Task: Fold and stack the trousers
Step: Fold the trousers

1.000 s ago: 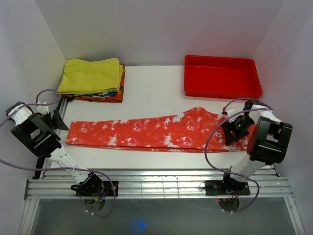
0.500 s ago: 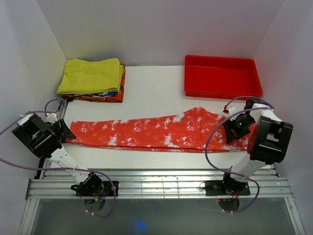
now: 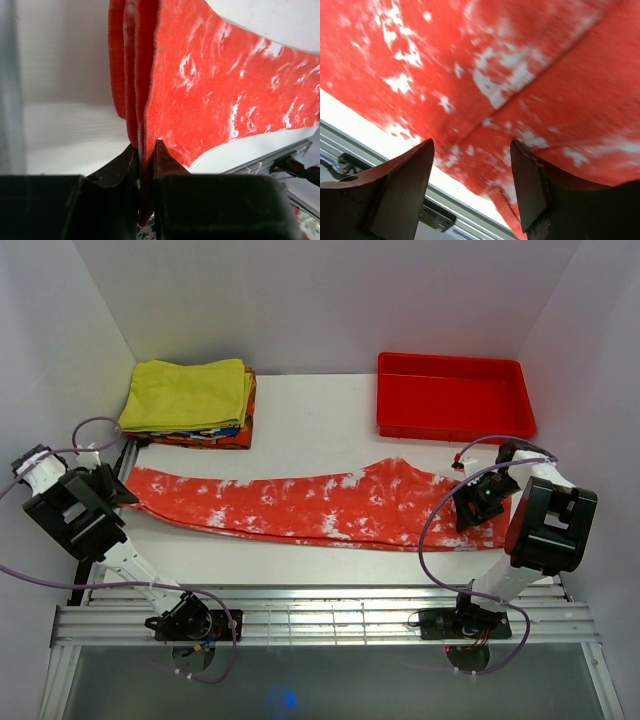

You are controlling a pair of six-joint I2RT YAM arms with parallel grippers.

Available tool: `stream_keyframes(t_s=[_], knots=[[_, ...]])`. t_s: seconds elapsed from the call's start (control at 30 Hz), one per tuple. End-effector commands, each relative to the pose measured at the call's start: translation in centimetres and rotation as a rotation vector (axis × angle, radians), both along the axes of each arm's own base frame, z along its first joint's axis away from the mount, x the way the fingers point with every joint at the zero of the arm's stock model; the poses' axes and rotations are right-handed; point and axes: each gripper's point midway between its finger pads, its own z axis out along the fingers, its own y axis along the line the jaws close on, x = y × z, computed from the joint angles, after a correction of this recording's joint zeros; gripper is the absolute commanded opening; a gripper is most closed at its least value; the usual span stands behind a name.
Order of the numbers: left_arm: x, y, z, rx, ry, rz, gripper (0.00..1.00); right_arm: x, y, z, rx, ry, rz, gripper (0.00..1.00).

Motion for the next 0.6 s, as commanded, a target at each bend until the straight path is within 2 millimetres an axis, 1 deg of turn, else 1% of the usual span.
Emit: stream_keyframes(t_s=[0.0, 0.03, 0.1, 0.13, 0.17, 0.23, 0.27, 0.3, 0.33, 0.37, 0.4, 0.43, 0.47, 0.5, 0.53, 0.57], knots=[[1.8, 3.6, 6.9, 0.192, -0.153, 0.006, 0.00, 1.3, 2.7, 2.6, 0.091, -0.064, 0.012, 0.69], [2.4, 4.8, 8.6, 0.259, -0.190, -0.015, 0.00, 1.5, 3.2, 3.6, 0.107, -0.077, 0.014, 0.70], [2.4, 5.5, 9.8, 0.305, -0.197, -0.039, 0.00, 1.9, 3.9, 4.9, 0.151, -0.095, 0.008, 0.73], [2.7, 5.8, 11.1, 0.335, -0.223, -0.050, 0.00, 2.8, 3.9, 6.1, 0.154, -0.125, 0.008, 0.74], [2.7, 5.7, 11.6, 0.341, -0.240, -0.077, 0.00, 2.5, 4.1, 6.8, 0.167, -0.108, 0.003, 0.74], [3.0, 4.3, 12.5, 0.317, -0.255, -0.094, 0.00, 2.9, 4.2, 8.2, 0.183, -0.130, -0.005, 0.75], [2.7, 3.1, 13.2, 0.324, -0.282, -0.125, 0.00, 3.0, 4.1, 9.0, 0.184, -0.137, -0.011, 0.76], [2.7, 1.9, 13.7, 0.322, -0.306, -0.155, 0.00, 3.0, 4.1, 9.4, 0.184, -0.141, -0.011, 0.77], [3.3, -0.5, 14.2, 0.315, -0.337, -0.219, 0.00, 2.9, 4.0, 9.6, 0.181, -0.141, -0.014, 0.77], [2.8, -2.7, 14.9, 0.312, -0.358, -0.254, 0.00, 2.8, 3.9, 9.6, 0.178, -0.135, -0.021, 0.78], [2.9, -4.3, 15.2, 0.298, -0.373, -0.279, 0.00, 2.5, 3.6, 9.4, 0.165, -0.128, -0.026, 0.78], [3.4, -7.1, 15.5, 0.272, -0.388, -0.338, 0.00, 2.4, 3.3, 9.2, 0.158, -0.125, -0.027, 0.78], [3.2, -9.2, 15.9, 0.234, -0.405, -0.358, 0.00, 2.0, 2.9, 8.6, 0.151, -0.110, -0.043, 0.78], [3.2, -11.0, 16.1, 0.191, -0.406, -0.368, 0.00, 1.9, 2.4, 8.2, 0.129, -0.110, -0.048, 0.78], [3.4, -13.6, 16.2, 0.146, -0.417, -0.417, 0.00, 1.8, 2.0, 7.8, 0.118, -0.103, -0.057, 0.78], [3.4, -15.3, 16.8, 0.093, -0.448, -0.433, 0.00, 1.6, 1.3, 7.4, 0.107, -0.097, -0.079, 0.78]])
